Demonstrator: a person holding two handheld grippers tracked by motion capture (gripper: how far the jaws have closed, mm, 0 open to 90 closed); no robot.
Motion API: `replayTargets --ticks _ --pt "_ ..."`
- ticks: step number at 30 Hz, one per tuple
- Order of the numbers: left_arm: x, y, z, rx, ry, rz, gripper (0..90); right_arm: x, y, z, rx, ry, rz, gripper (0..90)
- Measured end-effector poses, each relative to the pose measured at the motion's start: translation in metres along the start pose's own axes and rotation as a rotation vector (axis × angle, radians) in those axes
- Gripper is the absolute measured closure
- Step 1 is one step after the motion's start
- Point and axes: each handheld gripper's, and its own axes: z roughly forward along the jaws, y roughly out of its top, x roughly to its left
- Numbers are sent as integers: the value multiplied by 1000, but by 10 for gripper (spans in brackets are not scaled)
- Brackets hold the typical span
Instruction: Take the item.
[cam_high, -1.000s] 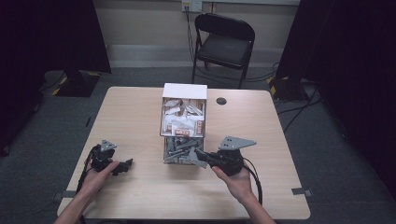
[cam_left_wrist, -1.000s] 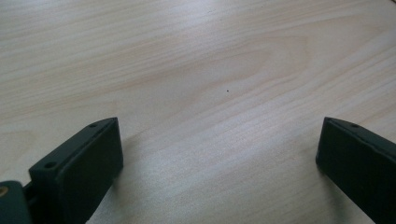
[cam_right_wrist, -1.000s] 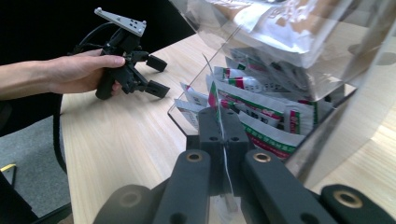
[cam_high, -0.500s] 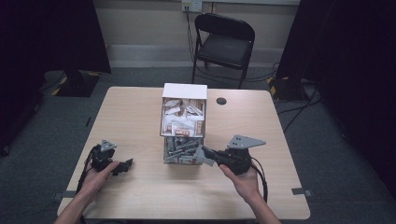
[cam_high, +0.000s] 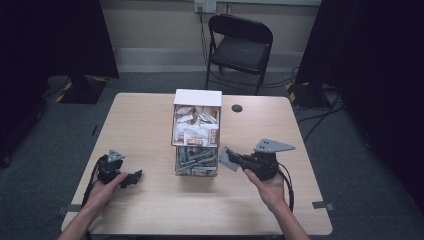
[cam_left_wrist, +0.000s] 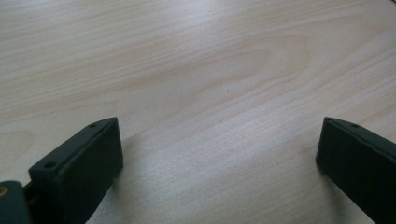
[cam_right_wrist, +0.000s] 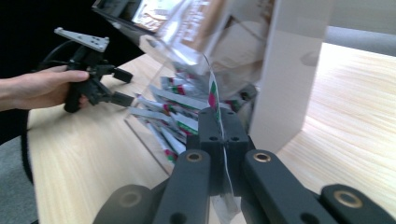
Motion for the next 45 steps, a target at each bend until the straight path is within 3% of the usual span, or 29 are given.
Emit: replayTargets --ticks 9,21,45 --pt "0 0 0 0 0 0 3 -18 2 1 -2 -45 13 900" --pt "0 0 0 0 0 0 3 -40 -11 26 59 -101 46 899" --pt "0 0 0 0 0 0 3 -67 -35 61 120 -122 117 896"
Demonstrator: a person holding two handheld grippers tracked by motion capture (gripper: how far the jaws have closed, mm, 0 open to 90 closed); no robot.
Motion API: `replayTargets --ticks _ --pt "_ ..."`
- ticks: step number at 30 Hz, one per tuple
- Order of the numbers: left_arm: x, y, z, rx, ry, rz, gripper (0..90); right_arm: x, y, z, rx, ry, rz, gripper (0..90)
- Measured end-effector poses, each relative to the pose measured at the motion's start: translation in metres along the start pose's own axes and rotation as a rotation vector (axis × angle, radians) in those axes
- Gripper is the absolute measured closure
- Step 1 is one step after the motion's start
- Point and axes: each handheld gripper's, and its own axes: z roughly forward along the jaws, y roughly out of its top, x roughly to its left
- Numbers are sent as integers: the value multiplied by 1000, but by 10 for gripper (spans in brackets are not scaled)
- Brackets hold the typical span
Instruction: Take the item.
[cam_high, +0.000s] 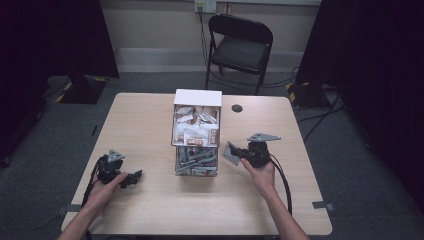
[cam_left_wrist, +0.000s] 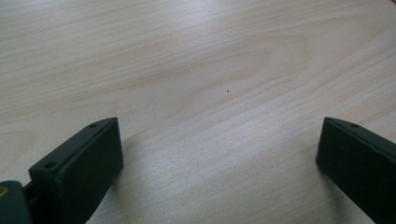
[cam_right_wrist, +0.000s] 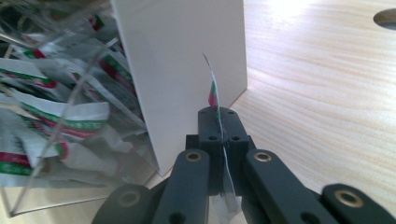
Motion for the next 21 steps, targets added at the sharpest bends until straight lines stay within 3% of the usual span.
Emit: replayTargets --ticks 11,21 --pt "0 0 0 0 0 0 3 -6 -10 13 25 -4 28 895" --pt "0 0 0 0 0 0 2 -14 -11 18 38 -58 31 879"
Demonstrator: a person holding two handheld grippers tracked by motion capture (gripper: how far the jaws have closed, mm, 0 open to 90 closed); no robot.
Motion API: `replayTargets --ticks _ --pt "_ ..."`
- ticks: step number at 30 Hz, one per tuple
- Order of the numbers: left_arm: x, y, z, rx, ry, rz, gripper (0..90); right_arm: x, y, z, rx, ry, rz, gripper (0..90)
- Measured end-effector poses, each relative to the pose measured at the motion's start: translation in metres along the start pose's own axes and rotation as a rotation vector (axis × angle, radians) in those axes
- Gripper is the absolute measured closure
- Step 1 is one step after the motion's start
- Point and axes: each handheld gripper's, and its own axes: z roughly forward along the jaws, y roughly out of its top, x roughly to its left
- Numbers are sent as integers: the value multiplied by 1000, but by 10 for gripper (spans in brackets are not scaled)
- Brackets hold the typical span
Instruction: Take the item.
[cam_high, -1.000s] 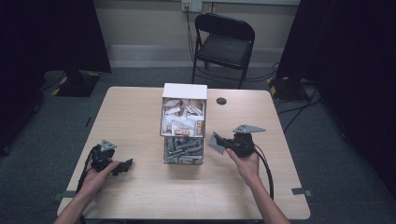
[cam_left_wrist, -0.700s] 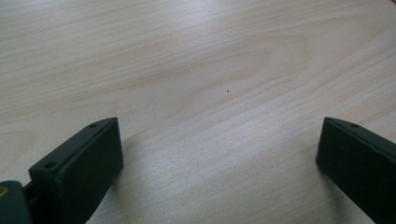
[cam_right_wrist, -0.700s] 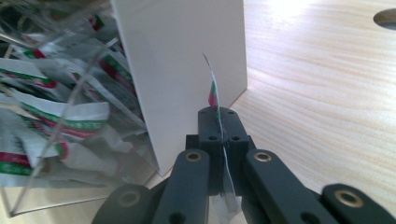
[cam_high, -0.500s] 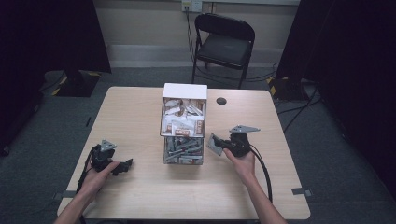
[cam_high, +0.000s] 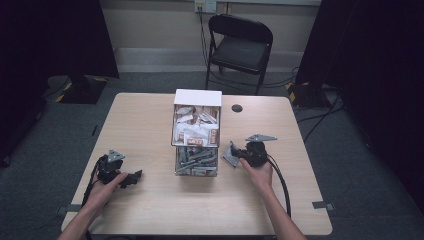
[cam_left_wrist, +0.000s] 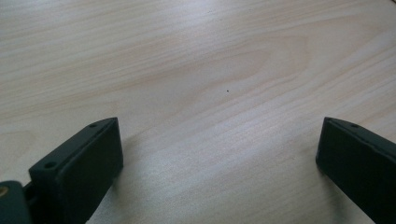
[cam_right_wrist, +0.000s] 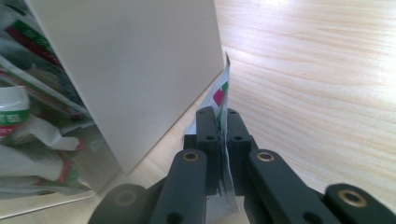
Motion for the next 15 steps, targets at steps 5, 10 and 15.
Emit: replayTargets --ticks 5,10,15 --pt "0 0 0 0 0 0 2 -1 -1 4 1 -18 -4 871" --pt "0 0 0 1 0 0 3 -2 -4 10 17 -29 -3 858" --pt "0 0 0 0 0 0 3 -6 -5 14 19 -42 11 842"
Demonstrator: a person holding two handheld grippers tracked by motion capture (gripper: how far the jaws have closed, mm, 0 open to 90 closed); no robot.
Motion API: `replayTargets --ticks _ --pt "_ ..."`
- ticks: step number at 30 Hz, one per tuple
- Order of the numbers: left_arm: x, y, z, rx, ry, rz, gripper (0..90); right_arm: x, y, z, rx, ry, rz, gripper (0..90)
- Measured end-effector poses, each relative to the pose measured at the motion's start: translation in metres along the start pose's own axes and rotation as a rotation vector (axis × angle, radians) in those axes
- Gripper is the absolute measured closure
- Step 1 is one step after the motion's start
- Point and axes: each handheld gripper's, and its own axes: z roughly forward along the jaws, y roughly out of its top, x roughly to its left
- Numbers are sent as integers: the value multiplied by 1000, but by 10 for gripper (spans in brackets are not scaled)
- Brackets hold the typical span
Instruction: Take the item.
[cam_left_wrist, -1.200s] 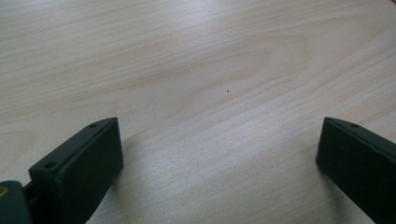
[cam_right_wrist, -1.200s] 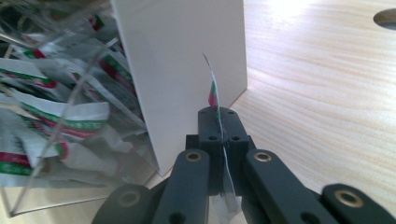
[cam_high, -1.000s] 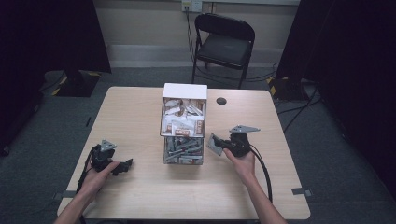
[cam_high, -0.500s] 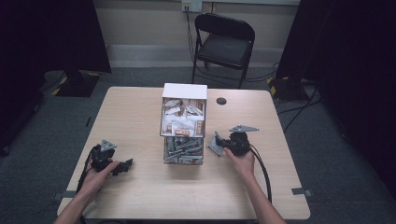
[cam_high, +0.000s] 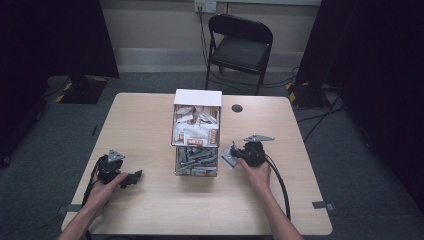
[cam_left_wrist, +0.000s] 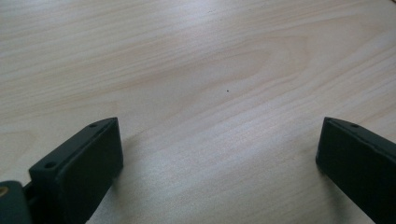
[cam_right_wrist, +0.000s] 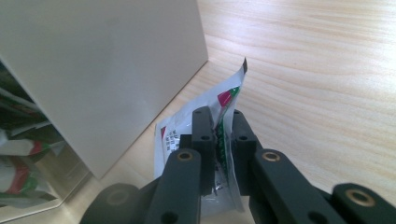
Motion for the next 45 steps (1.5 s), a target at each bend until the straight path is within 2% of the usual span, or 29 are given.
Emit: replayTargets --ticks 9,24,28,30,35,38,45 --pt "0 0 0 0 0 0 2 -3 -2 5 12 -24 5 804" --pt "0 0 0 0 0 0 3 -10 -3 10 10 -98 23 739" --pt "0 0 0 0 0 0 3 -11 -2 11 13 -117 26 682" --pt "0 0 0 0 0 0 3 -12 -1 10 19 -139 27 620" --pt "0 0 0 0 0 0 2 -15 -1 9 15 -130 39 627" --pt "0 0 0 0 0 0 3 -15 0 8 9 -129 47 598" --pt "0 0 0 0 0 0 3 -16 2 5 -11 -119 56 473"
